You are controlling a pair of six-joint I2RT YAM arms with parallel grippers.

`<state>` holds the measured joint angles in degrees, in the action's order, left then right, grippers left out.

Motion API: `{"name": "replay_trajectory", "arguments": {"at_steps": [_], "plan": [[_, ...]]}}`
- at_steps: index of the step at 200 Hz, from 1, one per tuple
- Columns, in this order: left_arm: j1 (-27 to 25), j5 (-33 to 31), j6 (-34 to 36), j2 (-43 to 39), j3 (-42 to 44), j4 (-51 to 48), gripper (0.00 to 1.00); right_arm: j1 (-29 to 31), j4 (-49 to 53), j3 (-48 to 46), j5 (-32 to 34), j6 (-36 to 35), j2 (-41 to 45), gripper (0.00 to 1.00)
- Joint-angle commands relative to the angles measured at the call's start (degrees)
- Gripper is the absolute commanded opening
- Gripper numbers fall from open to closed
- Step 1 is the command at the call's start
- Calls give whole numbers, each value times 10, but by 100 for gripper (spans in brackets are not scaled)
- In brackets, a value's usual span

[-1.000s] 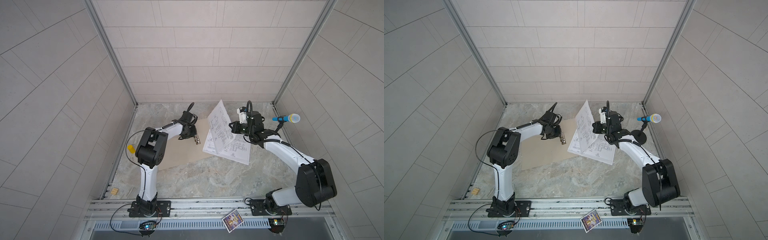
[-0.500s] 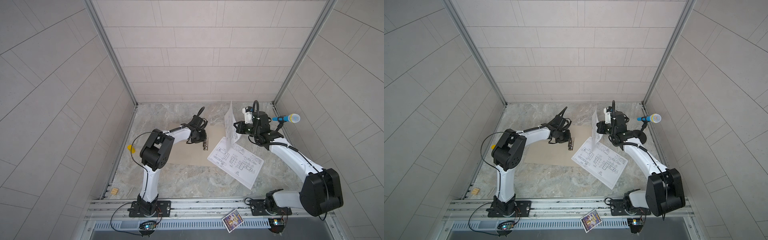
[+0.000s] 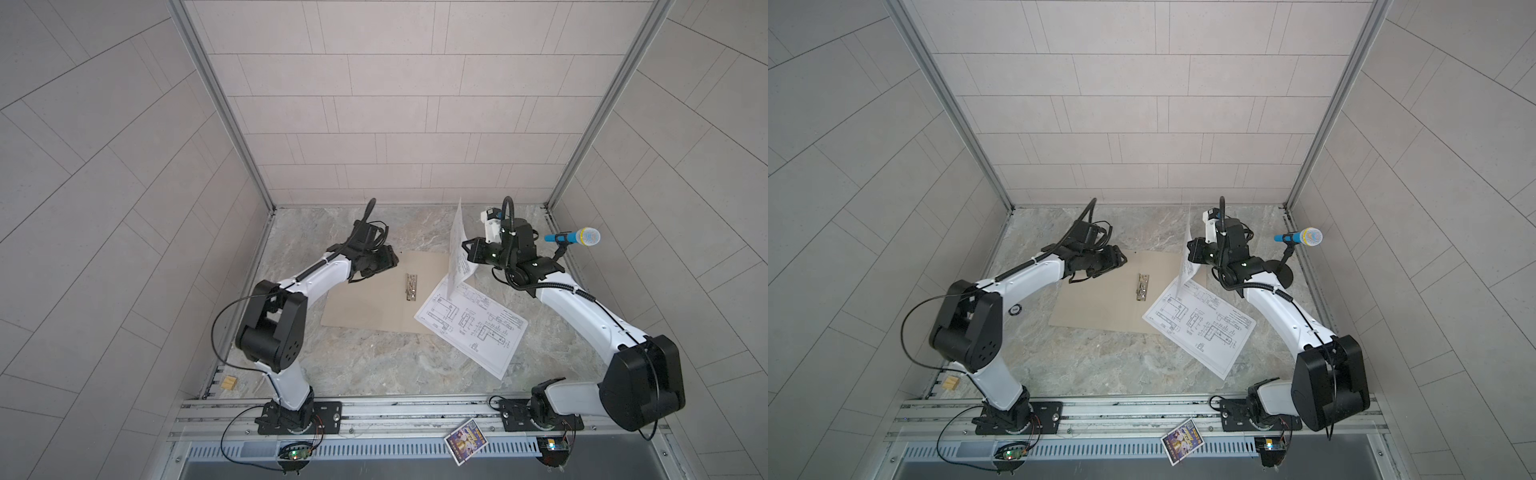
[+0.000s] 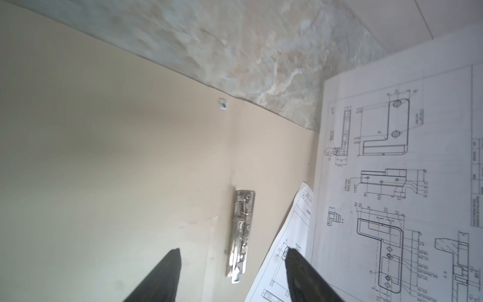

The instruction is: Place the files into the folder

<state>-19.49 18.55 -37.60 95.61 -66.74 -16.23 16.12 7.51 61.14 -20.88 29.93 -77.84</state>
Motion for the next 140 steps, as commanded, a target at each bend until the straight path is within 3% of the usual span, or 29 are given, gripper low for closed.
{"name": "replay_trajectory", "arguments": {"at_steps": [1, 28, 45, 67, 104, 120, 140], "plan": [[68, -43, 22, -57, 62, -42, 81, 34, -13, 45, 13, 13, -28, 0], [165, -50, 45, -91, 119, -69, 84, 69, -24, 119, 6, 31, -81, 0], [199, -65, 38, -92, 134, -86, 84, 93, -16, 187, -3, 31, -120, 0], [212, -94, 11, -90, 154, -86, 85, 120, -3, 285, -13, 31, -178, 0], [221, -71, -25, -85, 201, -30, 85, 139, 33, 441, -46, 34, -293, 0], [229, -45, -32, -86, 217, -6, 86, 141, 14, 448, -49, 33, -311, 0], [234, -27, -34, -84, 226, 4, 86, 139, -50, 374, -19, 38, -305, 0]]}}
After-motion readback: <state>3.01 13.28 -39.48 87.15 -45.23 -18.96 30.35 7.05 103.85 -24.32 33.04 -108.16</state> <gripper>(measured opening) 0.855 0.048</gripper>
